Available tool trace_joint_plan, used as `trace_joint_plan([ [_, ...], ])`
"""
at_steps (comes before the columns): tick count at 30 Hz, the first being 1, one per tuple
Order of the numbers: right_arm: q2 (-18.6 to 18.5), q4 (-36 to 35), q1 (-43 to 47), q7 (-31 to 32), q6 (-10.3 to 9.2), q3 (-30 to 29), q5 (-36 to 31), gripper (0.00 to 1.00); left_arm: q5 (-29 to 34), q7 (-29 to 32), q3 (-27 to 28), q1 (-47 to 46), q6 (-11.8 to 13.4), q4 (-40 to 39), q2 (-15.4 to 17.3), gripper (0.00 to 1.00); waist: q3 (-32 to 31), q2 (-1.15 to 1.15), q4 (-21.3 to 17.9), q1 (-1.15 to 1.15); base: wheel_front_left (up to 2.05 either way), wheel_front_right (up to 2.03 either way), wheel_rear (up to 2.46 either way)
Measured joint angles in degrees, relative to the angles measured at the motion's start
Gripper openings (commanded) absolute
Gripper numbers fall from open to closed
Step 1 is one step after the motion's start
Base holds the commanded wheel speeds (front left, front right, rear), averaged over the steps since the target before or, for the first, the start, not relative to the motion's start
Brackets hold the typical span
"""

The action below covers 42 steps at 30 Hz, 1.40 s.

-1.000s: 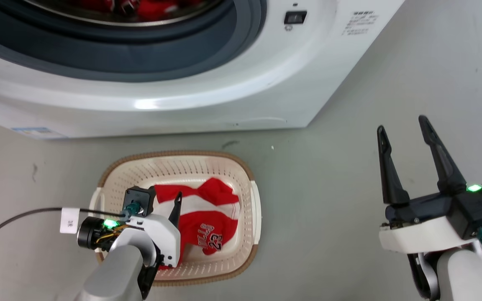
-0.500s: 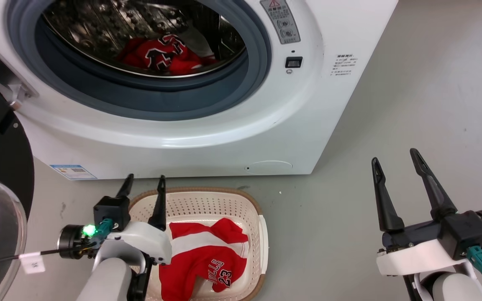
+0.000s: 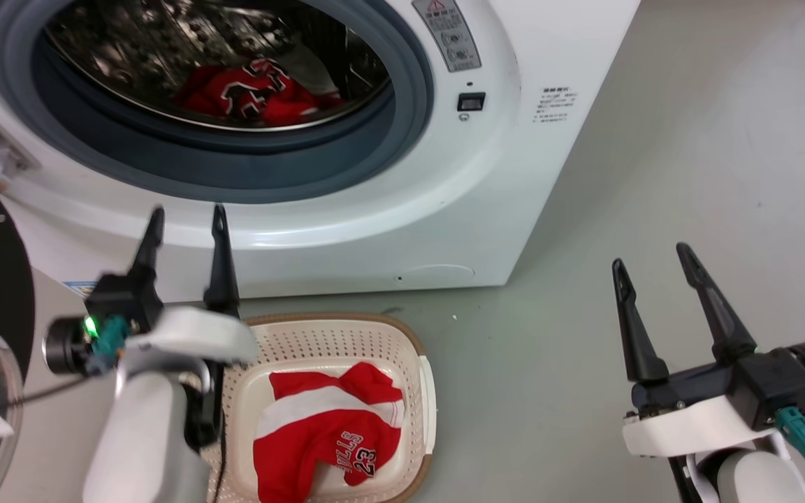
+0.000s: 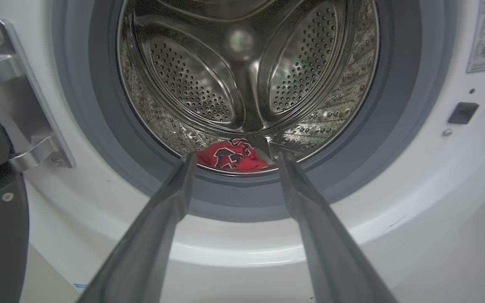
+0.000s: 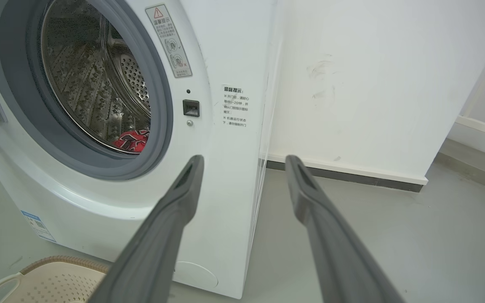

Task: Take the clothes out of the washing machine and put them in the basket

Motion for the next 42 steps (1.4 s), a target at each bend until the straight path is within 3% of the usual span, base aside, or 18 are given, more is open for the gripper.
trace_joint_plan([
  [9,0.0,-1.2,-2.8,0.0,0.00,-0.2,1.0,1.00,1.3,0.0,3.9,-14.0,-1.8,8.3,1.1,1.00,5.1,0.00,-2.0,0.01,0.00,0.00,0.00],
  [26,0.0,-3.4,-9.8,0.0,0.00,-1.2,3.9,1.00,5.3,2.1,1.5,-49.9,-4.9,34.1,11.4,1.00,19.3,0.00,-6.7,0.02,0.00,0.00,0.00],
  [33,0.0,-4.0,-11.2,0.0,0.00,-0.8,5.9,1.00,7.0,9.6,-1.2,-60.3,-6.3,42.5,14.8,1.00,23.5,0.00,-9.2,0.02,0.00,0.00,0.00],
  [42,0.0,-4.8,-12.0,0.0,0.00,0.2,7.5,1.00,8.6,24.4,-5.0,-70.4,-8.3,50.8,17.8,1.00,27.4,0.00,-11.2,0.02,0.00,0.00,0.00],
])
